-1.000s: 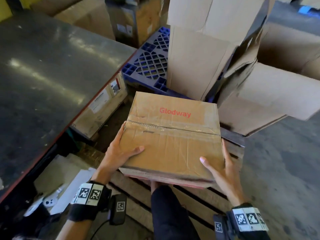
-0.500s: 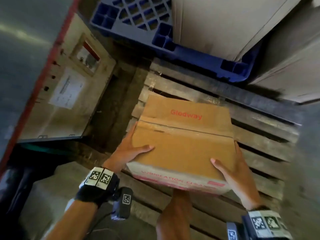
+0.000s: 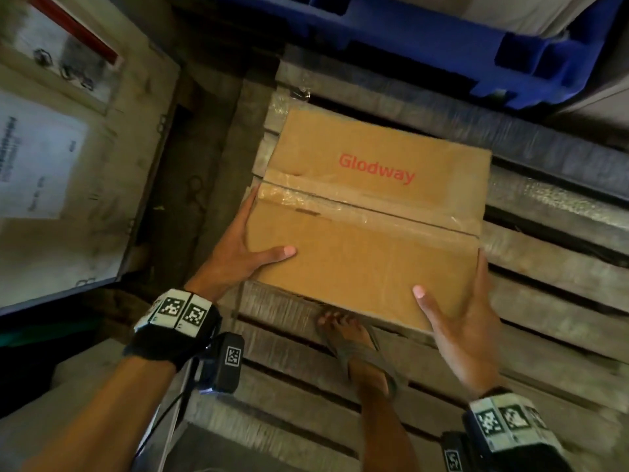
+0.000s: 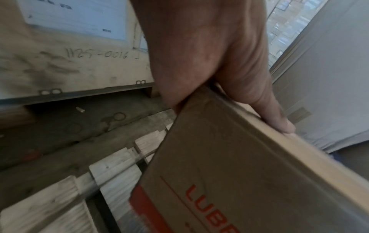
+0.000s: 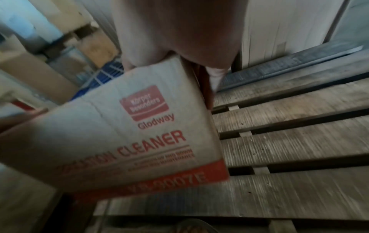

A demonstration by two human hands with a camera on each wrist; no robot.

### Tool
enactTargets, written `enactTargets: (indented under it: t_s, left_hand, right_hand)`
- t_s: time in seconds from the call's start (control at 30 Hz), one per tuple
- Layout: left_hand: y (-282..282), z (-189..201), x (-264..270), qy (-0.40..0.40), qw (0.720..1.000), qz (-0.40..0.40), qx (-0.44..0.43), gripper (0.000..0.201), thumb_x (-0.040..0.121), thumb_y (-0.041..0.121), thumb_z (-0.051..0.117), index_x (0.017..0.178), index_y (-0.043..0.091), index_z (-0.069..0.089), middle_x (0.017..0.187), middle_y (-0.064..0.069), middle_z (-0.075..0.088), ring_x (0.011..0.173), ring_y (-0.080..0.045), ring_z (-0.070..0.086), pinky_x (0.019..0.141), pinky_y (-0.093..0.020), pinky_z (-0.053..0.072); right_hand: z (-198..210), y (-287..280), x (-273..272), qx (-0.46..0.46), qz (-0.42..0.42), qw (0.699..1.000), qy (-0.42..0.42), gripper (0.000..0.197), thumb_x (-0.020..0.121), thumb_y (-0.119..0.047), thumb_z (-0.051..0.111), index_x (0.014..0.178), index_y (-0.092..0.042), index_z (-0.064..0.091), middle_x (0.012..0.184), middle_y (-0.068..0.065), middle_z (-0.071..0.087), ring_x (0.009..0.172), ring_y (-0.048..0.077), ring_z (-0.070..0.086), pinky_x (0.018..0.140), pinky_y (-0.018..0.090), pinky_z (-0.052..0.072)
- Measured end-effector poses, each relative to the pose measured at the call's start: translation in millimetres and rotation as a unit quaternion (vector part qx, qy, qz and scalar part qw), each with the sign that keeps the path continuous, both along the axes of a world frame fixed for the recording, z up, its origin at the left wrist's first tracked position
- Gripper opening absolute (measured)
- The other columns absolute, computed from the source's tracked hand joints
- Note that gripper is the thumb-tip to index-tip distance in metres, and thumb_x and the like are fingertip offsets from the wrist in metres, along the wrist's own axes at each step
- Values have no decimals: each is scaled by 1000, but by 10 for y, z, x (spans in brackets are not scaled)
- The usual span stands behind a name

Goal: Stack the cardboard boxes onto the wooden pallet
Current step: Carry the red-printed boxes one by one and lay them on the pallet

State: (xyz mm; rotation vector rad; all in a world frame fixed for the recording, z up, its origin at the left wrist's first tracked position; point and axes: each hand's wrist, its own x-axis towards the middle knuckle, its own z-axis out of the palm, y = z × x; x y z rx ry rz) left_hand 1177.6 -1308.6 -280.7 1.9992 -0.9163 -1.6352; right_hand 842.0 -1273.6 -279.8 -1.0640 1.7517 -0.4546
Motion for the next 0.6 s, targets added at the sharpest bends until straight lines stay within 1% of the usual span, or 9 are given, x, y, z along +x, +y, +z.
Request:
enactTargets:
  t_s: [0.03,0.07,0.17,0.23,0.3,0.37,0.47,0.53,0.6]
  left_hand:
    - [-59,-83,41,8,1000,-8,-10,110,76,13,82,152,47,11,130,27,45,105,18,56,78,-4,48]
    - [-128,-159,71,14,1000,-15,-18,111,76,14,82,152,48,9,132,27,44,108,17,56,79,-5,49]
    - [-317,-402,176,33,999,-26,-31,115,77,14,81,155,47,4,139,23,43,116,8,57,83,-13,53]
    - [-422,-554,244,35,998,-26,-35,117,77,15,82,156,47,1,143,18,42,119,4,57,84,-17,55]
    - [-472,-703,285,37,998,-29,-38,118,75,18,82,155,48,0,148,14,40,123,-1,56,88,-22,56]
    - [-443,-839,309,36,998,-31,-28,119,76,20,82,155,49,-2,151,13,36,125,-3,54,94,-30,56]
    - [-334,-975,335,43,999,-17,-8,114,79,19,80,154,51,0,148,15,36,121,3,54,98,-38,55]
    - [-306,-1004,351,46,999,-11,-10,112,80,19,79,154,51,2,151,14,35,122,2,54,97,-36,55]
    - [-333,-996,337,49,998,-18,-19,111,82,14,77,156,47,1,155,12,33,123,6,53,93,-27,55]
  right_hand:
    - [-80,-45,51,-15,8,1000,24,107,83,-51,76,158,-42,1,148,-16,40,119,2,50,87,16,42]
    - [-168,-96,93,-33,13,998,43,109,82,-52,76,159,-38,0,149,-11,39,120,7,49,89,21,44]
    - [-445,-229,184,-64,24,996,54,110,81,-45,75,160,-29,2,149,-9,39,122,9,49,92,34,50]
    - [-618,-281,229,-60,31,996,49,112,80,-45,76,160,-31,-2,154,1,40,124,13,52,96,40,52]
    - [-781,-310,255,-38,42,998,42,114,81,-47,75,158,-36,-9,157,6,37,128,16,51,101,44,51]
    - [-914,-313,285,-12,65,997,38,114,83,-48,73,156,-40,-15,159,5,34,126,13,48,104,45,49]
    - [-1048,-288,315,2,75,997,22,115,86,-46,71,152,-43,-23,152,-11,30,124,10,46,105,40,45]
    - [-1092,-271,310,4,64,998,4,114,87,-43,70,151,-44,-25,147,-16,26,125,8,46,104,36,43]
    - [-1103,-275,289,10,62,998,-2,114,88,-40,71,149,-46,-25,147,-17,24,127,8,44,106,35,41]
